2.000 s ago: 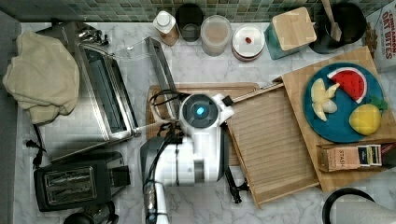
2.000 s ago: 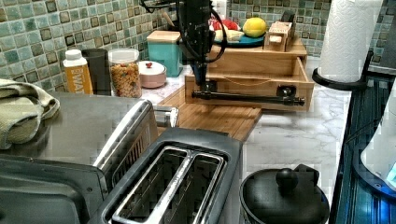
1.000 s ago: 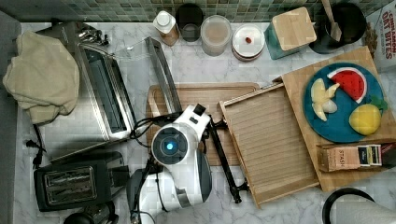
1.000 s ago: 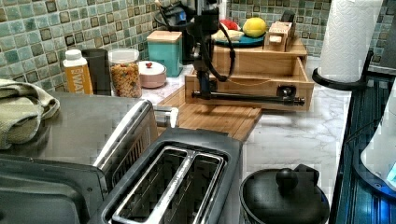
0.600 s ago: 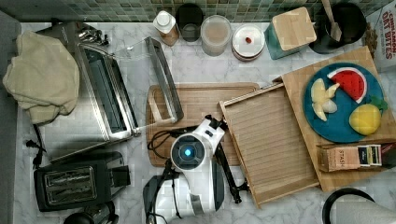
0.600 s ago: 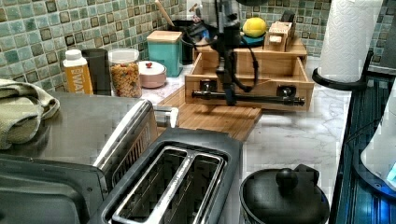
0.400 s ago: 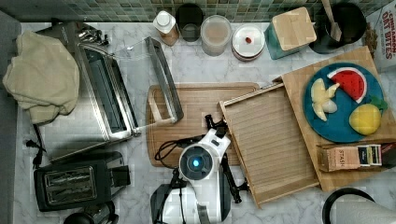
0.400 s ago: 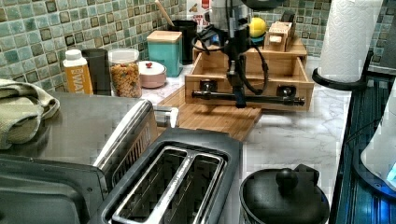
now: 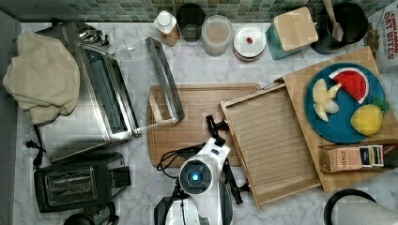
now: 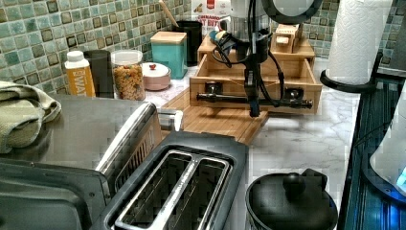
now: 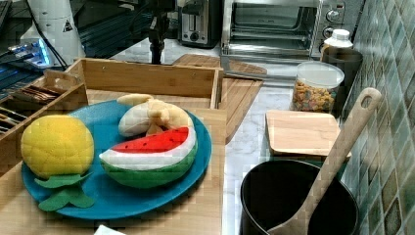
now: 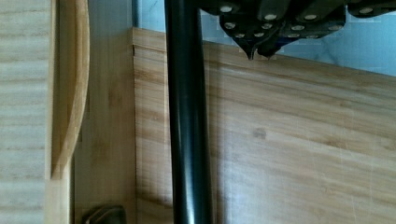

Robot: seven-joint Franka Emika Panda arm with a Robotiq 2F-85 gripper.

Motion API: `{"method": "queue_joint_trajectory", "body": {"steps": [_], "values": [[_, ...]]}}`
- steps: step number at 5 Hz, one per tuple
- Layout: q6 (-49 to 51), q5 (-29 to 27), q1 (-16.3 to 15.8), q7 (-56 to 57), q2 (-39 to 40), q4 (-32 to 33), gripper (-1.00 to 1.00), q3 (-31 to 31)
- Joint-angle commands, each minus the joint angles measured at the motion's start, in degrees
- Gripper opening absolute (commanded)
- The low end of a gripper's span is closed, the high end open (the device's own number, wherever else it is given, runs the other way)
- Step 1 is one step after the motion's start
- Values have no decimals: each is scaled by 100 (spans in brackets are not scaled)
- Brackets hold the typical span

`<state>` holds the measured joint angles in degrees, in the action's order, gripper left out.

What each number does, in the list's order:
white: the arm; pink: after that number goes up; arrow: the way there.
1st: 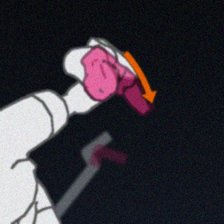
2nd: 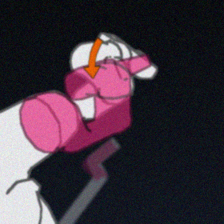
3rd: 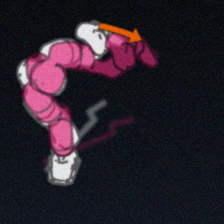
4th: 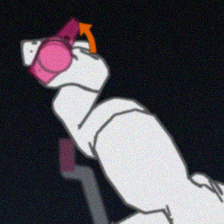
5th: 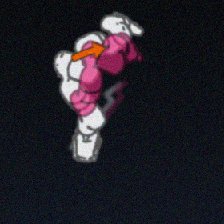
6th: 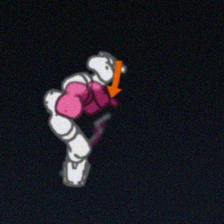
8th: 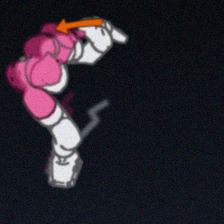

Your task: Close the drawer.

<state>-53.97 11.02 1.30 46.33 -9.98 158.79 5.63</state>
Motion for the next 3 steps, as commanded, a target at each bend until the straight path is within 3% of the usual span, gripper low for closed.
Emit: {"method": "queue_joint_trajectory", "body": {"steps": [1, 2, 3], "values": [[-895, 1436, 455, -634, 50, 49, -100, 104], [-908, 1901, 558, -817, 122, -46, -100, -14], [-911, 1927, 717, -489, 351, -262, -100, -306]]}}
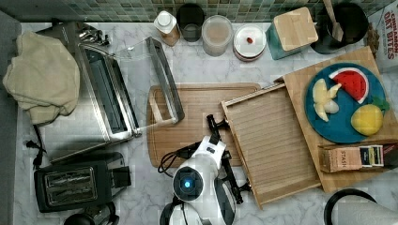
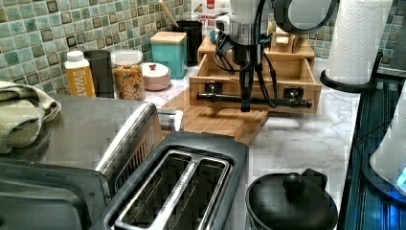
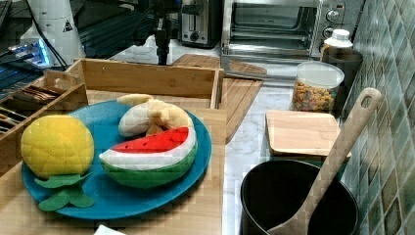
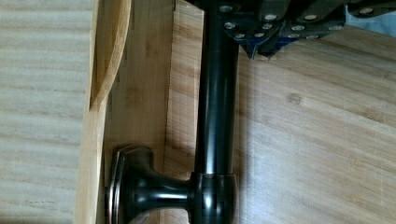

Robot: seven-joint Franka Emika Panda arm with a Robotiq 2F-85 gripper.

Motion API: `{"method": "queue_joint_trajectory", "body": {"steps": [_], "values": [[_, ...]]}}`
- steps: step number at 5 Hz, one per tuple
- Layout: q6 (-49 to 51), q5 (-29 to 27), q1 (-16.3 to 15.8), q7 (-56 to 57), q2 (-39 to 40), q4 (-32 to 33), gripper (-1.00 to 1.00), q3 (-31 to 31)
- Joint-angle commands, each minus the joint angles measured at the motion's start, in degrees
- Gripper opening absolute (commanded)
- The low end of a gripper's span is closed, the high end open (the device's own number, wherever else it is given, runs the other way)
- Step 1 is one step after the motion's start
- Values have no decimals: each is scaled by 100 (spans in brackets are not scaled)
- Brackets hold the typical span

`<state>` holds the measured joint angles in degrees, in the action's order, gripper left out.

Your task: Close the drawer.

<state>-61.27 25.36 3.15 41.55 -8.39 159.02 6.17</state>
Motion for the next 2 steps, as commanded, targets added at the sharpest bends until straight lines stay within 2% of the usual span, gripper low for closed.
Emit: {"method": "queue_joint_trajectory", "body": {"steps": [1, 2], "values": [[-36, 807, 855, -280, 275, -551, -100, -550], [116, 712, 1097, 542, 416, -931, -100, -959]]}}
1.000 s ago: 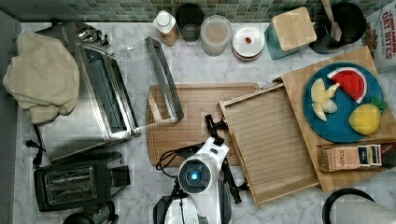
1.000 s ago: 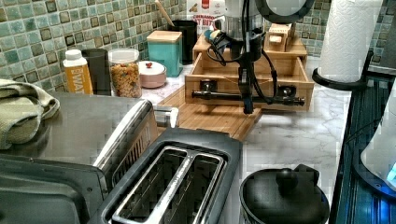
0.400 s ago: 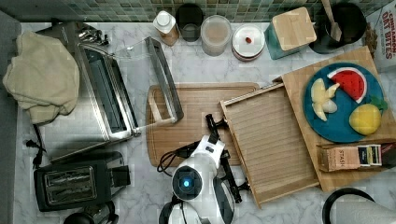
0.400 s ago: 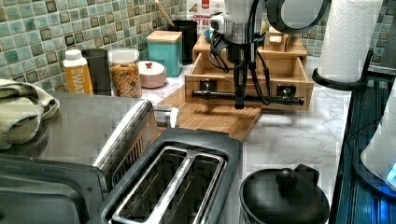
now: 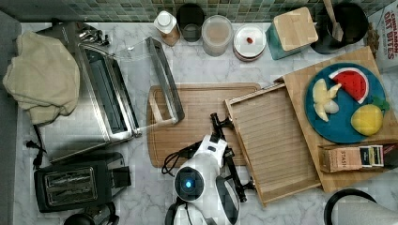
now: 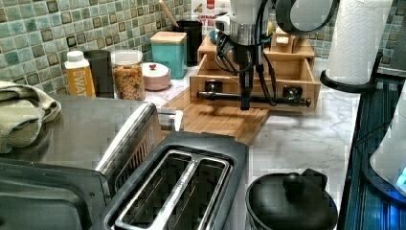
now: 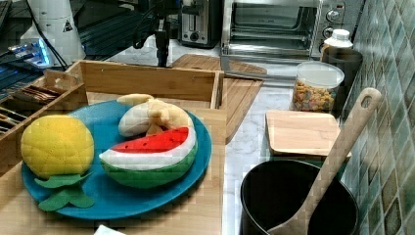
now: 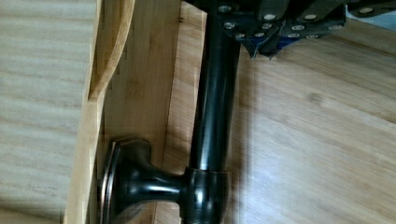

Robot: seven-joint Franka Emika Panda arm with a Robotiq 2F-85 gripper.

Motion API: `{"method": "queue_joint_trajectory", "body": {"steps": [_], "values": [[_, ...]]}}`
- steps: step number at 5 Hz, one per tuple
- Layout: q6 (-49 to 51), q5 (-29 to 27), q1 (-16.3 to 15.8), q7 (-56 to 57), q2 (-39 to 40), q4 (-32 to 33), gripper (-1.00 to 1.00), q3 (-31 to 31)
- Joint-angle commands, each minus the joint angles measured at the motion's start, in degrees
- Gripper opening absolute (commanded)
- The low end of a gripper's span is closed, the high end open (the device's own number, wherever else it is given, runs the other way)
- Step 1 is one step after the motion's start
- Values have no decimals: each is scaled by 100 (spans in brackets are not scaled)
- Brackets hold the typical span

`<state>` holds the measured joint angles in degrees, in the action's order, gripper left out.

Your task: Close the drawer.

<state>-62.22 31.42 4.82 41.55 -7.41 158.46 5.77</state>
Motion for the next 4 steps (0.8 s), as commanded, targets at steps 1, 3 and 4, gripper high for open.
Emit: {"method": "queue_joint_trajectory", "body": {"steps": [1, 3, 4], "values": [[158, -161, 1177, 1313, 593, -1308, -100, -1306], [-19, -548, 1559, 2661, 1161, -2180, -100, -1982], [-69, -920, 1773, 3316, 1523, -2672, -100, -2104]]}}
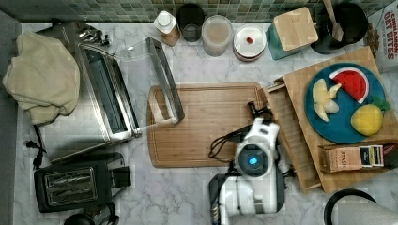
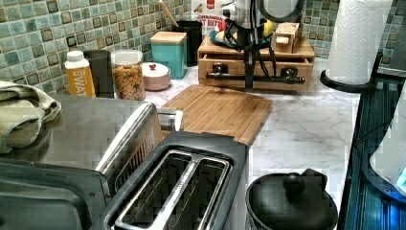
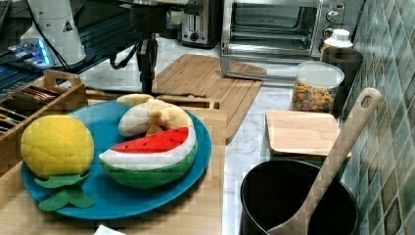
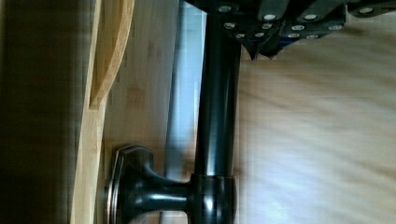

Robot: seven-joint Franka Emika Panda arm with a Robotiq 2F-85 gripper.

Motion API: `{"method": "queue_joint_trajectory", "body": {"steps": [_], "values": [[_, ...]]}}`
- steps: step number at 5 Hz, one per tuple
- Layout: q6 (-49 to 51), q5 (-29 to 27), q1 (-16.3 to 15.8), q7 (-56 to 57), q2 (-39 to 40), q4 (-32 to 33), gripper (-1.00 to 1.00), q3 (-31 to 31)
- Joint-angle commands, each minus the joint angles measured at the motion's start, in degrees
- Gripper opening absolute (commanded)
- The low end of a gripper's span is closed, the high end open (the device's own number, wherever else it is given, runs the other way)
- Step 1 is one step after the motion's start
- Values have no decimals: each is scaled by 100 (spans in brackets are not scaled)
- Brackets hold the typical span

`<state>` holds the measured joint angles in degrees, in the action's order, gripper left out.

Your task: Close the drawer.

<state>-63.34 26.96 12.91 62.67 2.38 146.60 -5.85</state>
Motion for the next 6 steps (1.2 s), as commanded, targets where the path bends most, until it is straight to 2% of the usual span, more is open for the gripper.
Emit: {"method": "queue_joint_trajectory", "body": {"steps": [1, 4, 5, 6], "values": [[329, -1365, 978, 2181, 369, -1505, -100, -957], [321, -1417, 728, 2220, 376, -1501, -100, -1206], [327, -1374, 939, 2189, 370, -1503, -100, -997], [325, -1400, 813, 2208, 374, -1502, -100, -1123]]}}
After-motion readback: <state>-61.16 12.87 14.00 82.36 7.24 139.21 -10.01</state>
